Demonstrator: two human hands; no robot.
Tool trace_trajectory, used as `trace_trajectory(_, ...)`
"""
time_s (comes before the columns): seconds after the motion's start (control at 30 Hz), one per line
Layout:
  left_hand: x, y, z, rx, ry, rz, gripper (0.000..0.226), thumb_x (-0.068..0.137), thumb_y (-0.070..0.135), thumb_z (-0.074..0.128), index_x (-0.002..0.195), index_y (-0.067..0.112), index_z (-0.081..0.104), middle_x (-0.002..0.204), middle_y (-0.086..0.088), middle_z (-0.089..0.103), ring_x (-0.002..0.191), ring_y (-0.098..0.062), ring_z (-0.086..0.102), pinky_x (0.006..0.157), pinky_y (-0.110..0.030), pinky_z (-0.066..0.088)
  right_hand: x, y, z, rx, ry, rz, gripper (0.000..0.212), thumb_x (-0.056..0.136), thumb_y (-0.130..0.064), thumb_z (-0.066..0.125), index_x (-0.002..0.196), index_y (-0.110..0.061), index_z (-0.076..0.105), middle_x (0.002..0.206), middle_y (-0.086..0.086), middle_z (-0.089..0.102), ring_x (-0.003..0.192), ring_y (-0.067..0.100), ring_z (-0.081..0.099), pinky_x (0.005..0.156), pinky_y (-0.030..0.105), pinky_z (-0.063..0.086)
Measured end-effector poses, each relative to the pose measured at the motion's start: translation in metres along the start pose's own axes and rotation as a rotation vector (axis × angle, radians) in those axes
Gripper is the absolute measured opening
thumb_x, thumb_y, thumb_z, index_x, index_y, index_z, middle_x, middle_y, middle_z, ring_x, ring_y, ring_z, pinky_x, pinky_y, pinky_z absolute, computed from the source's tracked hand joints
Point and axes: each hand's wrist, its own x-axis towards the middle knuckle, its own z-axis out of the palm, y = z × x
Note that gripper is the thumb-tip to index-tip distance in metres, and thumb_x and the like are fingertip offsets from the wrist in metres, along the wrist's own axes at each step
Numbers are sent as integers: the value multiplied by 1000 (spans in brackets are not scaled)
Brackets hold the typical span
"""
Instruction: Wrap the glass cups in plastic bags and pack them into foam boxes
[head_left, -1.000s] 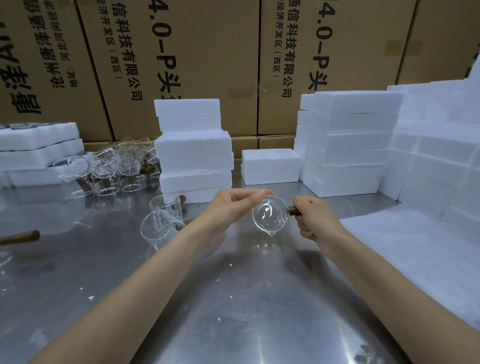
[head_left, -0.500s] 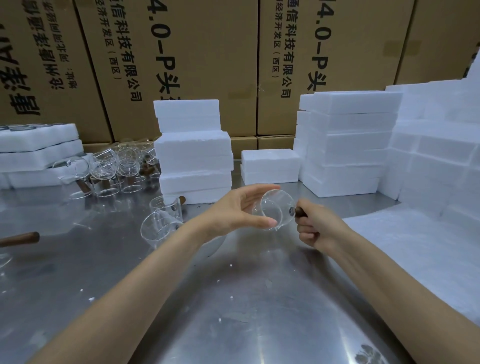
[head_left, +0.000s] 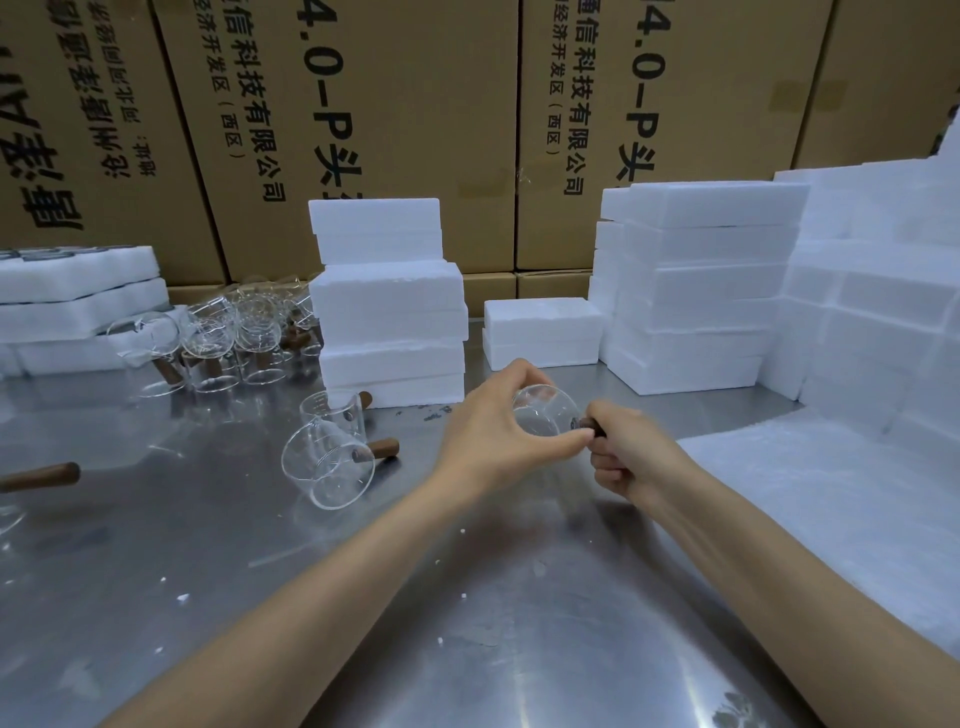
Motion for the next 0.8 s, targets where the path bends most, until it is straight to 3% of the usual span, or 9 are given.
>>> trace_trajectory(0.13,1,-1,3,-2,25,55,41,67,56,76,92,32,54,96,19,61,94,-2,58,80,-28,50,0,1,-1,33,-13,1,32,86,-8,35,55,-18,31,38,-8,20,32,7,14,33,18,14)
trace_trajectory(0.27,1,-6,-5,-55,-206,102,81,64,52,82,133,38,41,127,23,51,117,7,46,92,-4,35,2,-2,-8,224,-36,118,37,89,-10,37,53,-18,34,37,-8,18,27,5,14,30,13,13)
trace_trajectory(0.33,1,-9,-4,-41,-184,165,83,70,38,83,140,32,37,130,18,51,120,2,47,94,-7,36,2,-4,-10,236,-67,165,36,89,-13,41,55,-20,33,37,-9,19,27,5,14,29,12,14)
trace_trajectory(0.43,3,-9,-3,-75,-88,137,71,72,37,82,133,28,48,114,16,60,105,-6,58,88,-18,46,0,-7,-9,83,-12,105,29,88,-17,44,60,-18,45,38,-6,33,30,7,26,34,14,22)
trace_trajectory(0.53,4,-7,-2,-174,-19,-40,48,71,46,80,113,33,59,94,22,62,88,1,61,67,-8,47,-1,-10,-8,-305,151,-245,30,92,-25,43,67,-13,56,56,1,55,49,15,45,53,26,38)
trace_trajectory(0.63,6,-1,-3,-340,8,-257,27,74,53,74,90,32,67,85,18,66,80,2,63,61,-12,44,-3,-7,-3,-679,201,-587,42,97,-37,37,65,-22,59,58,-13,59,56,6,51,59,30,40)
trace_trajectory(0.73,8,5,-6,-434,-50,-379,27,81,57,63,89,32,67,87,12,67,75,-2,62,60,-19,44,-3,-3,1,-725,163,-596,47,97,-38,36,56,-23,54,47,-22,54,47,3,45,51,22,31)
trace_trajectory(0.8,7,10,-7,-462,-73,-372,26,86,62,52,87,39,62,93,15,64,79,-2,60,69,-23,45,-1,-3,0,-638,165,-501,49,95,-35,40,49,-19,49,37,-11,44,38,9,33,49,26,28)
